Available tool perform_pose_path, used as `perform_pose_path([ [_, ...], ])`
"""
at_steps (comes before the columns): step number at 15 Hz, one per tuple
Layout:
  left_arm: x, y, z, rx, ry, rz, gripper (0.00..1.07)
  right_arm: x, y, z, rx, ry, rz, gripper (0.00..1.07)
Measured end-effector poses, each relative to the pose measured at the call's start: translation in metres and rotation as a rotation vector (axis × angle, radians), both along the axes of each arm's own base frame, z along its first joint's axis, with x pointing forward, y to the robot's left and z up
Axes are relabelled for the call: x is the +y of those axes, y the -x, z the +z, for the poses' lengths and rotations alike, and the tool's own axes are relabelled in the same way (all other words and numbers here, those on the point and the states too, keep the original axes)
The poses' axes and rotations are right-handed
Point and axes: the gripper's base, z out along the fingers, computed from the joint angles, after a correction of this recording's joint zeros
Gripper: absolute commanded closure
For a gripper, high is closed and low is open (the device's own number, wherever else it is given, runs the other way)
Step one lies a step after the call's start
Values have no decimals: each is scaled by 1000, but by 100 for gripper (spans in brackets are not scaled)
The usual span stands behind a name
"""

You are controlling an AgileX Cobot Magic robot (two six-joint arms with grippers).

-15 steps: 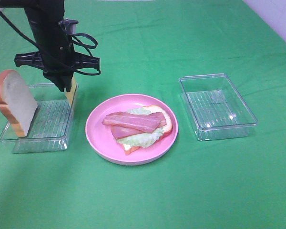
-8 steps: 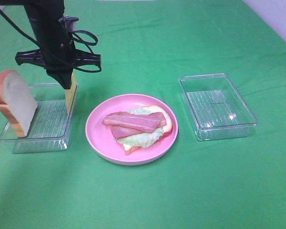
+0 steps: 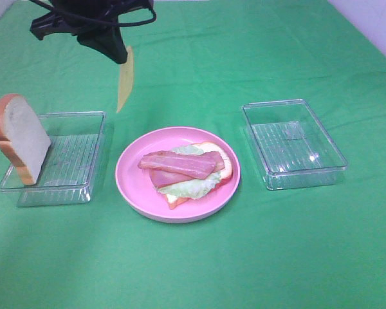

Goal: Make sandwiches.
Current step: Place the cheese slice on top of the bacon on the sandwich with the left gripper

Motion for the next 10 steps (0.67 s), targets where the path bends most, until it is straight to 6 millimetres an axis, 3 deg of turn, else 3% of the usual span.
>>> perform_pose_path([
  [2, -36, 15, 7, -3, 149, -142, 107, 0, 0, 0, 0, 0, 0, 20],
  [3, -36, 15, 7, -3, 149, -142, 107, 0, 0, 0, 0, 0, 0, 20],
  [5, -63, 27, 6, -20, 190, -209, 107, 0, 0, 0, 0, 0, 0, 20],
  [7, -91, 36, -13, 23, 188, -266, 107, 0, 0, 0, 0, 0, 0, 20],
  [8, -105, 39, -35, 69, 166, -292, 107, 0, 0, 0, 0, 0, 0, 20],
  [10, -118, 40, -61, 120, 141, -309, 107, 0, 0, 0, 0, 0, 0, 20],
])
